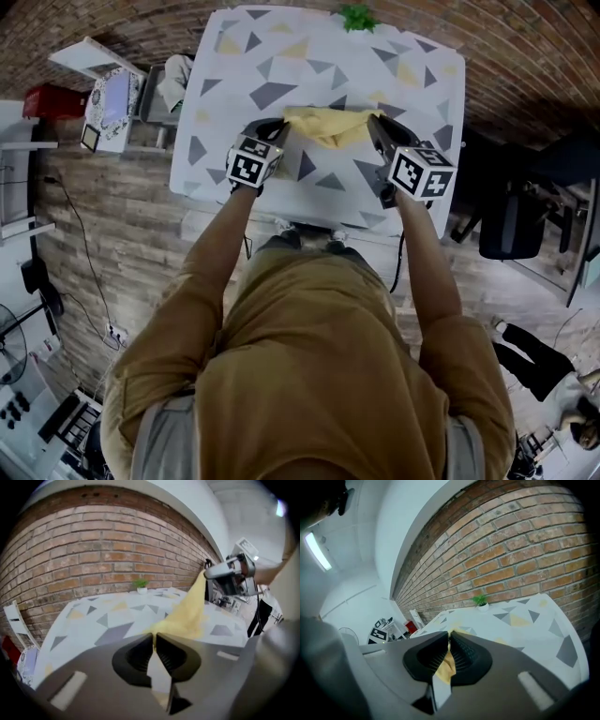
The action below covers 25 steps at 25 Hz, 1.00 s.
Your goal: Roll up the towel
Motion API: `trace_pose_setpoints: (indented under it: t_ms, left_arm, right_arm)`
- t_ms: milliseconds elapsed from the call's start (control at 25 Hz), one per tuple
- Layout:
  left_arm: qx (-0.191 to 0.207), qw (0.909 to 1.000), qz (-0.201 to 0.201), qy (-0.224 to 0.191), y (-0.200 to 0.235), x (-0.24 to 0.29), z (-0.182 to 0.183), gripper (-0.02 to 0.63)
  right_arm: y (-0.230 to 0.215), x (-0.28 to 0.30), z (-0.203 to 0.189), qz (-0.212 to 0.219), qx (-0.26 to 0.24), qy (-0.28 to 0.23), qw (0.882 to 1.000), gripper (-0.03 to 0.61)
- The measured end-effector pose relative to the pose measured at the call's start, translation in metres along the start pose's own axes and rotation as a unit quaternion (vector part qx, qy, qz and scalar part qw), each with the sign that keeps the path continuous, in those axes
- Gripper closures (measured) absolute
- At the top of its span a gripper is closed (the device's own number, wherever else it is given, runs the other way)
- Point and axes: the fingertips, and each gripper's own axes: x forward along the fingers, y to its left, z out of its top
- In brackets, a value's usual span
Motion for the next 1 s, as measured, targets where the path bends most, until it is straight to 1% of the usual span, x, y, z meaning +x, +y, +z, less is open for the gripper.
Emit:
trace_pose_setpoints:
  t_ms: [80, 120, 160, 200, 240, 280, 320, 360, 400, 440, 480, 520, 560, 600, 680, 760, 840, 920, 1000]
  left_arm:
    - [-0.004, 0.9985, 0.017, -0.052, 0.019, -0.01, 0.041, 0.531]
    - [-0.003, 0.996, 0.024, -0.086, 0.026, -0.019, 0.067, 0.532]
    - [0.003, 0.9915, 0.032, -0.126, 0.032, -0.032, 0.095, 0.532]
    - [0.015, 0.9844, 0.04, -0.171, 0.036, -0.048, 0.124, 0.532]
    - [0.033, 0.9752, 0.049, -0.213, 0.036, -0.065, 0.151, 0.532]
    - [0.056, 0.9666, 0.057, -0.243, 0.035, -0.081, 0.171, 0.531]
    - [0.079, 0.9618, 0.064, -0.254, 0.032, -0.09, 0.18, 0.531]
    - [0.097, 0.9634, 0.064, -0.242, 0.028, -0.091, 0.174, 0.531]
    - [0.102, 0.9716, 0.057, -0.206, 0.022, -0.083, 0.153, 0.531]
    - [0.09, 0.9837, 0.04, -0.15, 0.017, -0.069, 0.118, 0.531]
    - [0.063, 0.9942, 0.018, -0.085, 0.011, -0.054, 0.075, 0.531]
    - [0.03, 0.9992, -0.001, -0.025, 0.006, -0.043, 0.032, 0.531]
    - [0.0, 0.9997, -0.013, 0.021, 0.001, -0.037, -0.003, 0.531]
    - [-0.023, 0.9983, -0.019, 0.05, -0.005, -0.036, -0.029, 0.531]
    - [-0.047, 0.9955, -0.026, 0.078, -0.017, -0.039, -0.059, 0.531]
    - [-0.055, 0.9938, -0.036, 0.09, -0.025, -0.042, -0.075, 0.531]
    - [-0.064, 0.9906, -0.059, 0.106, -0.034, -0.043, -0.086, 0.53]
    - [-0.072, 0.9849, -0.094, 0.126, -0.049, -0.045, -0.095, 0.529]
    - [-0.073, 0.9831, -0.111, 0.127, -0.056, -0.046, -0.096, 0.531]
  right_arm:
    - [-0.004, 0.003, 0.024, 0.0, -0.007, -0.019, 1.0, 0.558]
    - [-0.003, 0.003, 0.041, 0.003, -0.013, -0.036, 0.999, 0.558]
    - [0.001, 0.0, 0.062, 0.01, -0.023, -0.062, 0.998, 0.558]
    - [0.008, -0.005, 0.086, 0.019, -0.038, -0.095, 0.995, 0.558]
    - [0.015, -0.013, 0.111, 0.027, -0.058, -0.131, 0.989, 0.558]
    - [0.023, -0.022, 0.132, 0.032, -0.078, -0.163, 0.983, 0.558]
    - [0.027, -0.03, 0.144, 0.033, -0.094, -0.185, 0.978, 0.558]
    - [0.029, -0.034, 0.145, 0.032, -0.101, -0.192, 0.976, 0.558]
    - [0.027, -0.035, 0.131, 0.03, -0.096, -0.182, 0.978, 0.558]
    - [0.023, -0.033, 0.104, 0.026, -0.078, -0.155, 0.984, 0.558]
    - [0.016, -0.028, 0.066, 0.02, -0.048, -0.116, 0.992, 0.558]
    - [0.01, -0.023, 0.025, 0.011, -0.015, -0.071, 0.997, 0.558]
    - [0.004, -0.021, -0.015, 0.002, 0.015, -0.027, 1.0, 0.558]
    - [0.001, -0.021, -0.05, -0.006, 0.038, 0.01, 0.999, 0.558]
    - [-0.002, -0.026, -0.098, -0.019, 0.063, 0.059, 0.996, 0.558]
    - [-0.003, -0.031, -0.127, -0.026, 0.075, 0.094, 0.992, 0.558]
    - [-0.004, -0.031, -0.151, -0.021, 0.084, 0.134, 0.987, 0.555]
    - [-0.006, -0.033, -0.17, -0.013, 0.088, 0.169, 0.982, 0.554]
    - [-0.01, -0.037, -0.174, -0.018, 0.082, 0.178, 0.981, 0.557]
